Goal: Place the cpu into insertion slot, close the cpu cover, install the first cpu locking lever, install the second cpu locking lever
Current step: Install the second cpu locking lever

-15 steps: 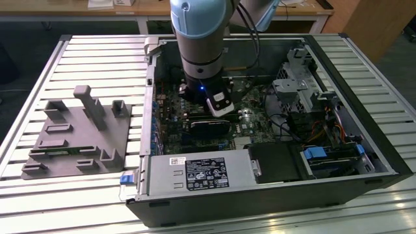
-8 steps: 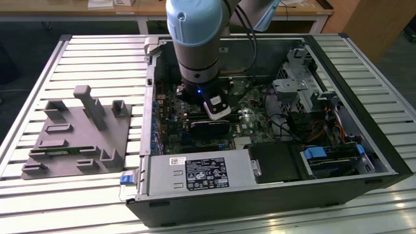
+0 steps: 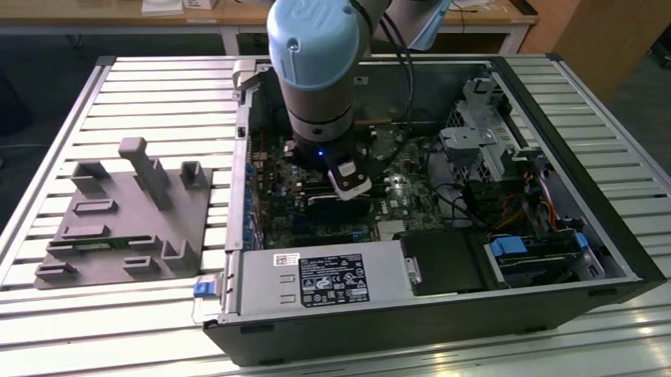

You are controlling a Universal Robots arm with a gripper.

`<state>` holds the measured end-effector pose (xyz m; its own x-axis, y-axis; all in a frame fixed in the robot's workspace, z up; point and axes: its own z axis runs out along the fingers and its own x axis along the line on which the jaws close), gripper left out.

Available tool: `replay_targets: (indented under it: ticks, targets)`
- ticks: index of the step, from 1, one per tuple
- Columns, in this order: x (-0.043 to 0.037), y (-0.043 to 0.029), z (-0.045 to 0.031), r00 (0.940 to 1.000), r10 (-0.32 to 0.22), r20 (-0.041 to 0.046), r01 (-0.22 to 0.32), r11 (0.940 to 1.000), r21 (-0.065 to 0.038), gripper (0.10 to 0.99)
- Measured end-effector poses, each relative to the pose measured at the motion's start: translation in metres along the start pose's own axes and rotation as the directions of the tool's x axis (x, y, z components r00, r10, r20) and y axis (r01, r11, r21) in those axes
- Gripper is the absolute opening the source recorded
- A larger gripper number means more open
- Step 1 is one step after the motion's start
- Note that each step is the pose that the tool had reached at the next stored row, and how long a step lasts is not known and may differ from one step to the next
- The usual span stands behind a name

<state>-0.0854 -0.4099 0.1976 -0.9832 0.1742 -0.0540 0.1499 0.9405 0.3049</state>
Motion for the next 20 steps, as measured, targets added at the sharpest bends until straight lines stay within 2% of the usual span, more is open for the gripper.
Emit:
replay_targets:
  ticks: [7, 10, 14, 20]
  targets:
    - [0.0026, -0.0042, 0.0023, 1.0000, 0.003, -0.0080, -0.003, 0.9989, -0.047, 0.106]
    - [0.0040, -0.0050, 0.0041, 0.9999, 0.003, -0.0104, -0.004, 0.9982, -0.060, 0.106]
    - [0.0068, -0.0065, 0.0075, 0.9999, 0.003, -0.0121, -0.004, 0.9976, -0.069, 0.106]
    - [0.0106, -0.0083, 0.0108, 0.9999, 0.001, -0.0134, -0.002, 0.9974, -0.072, 0.106]
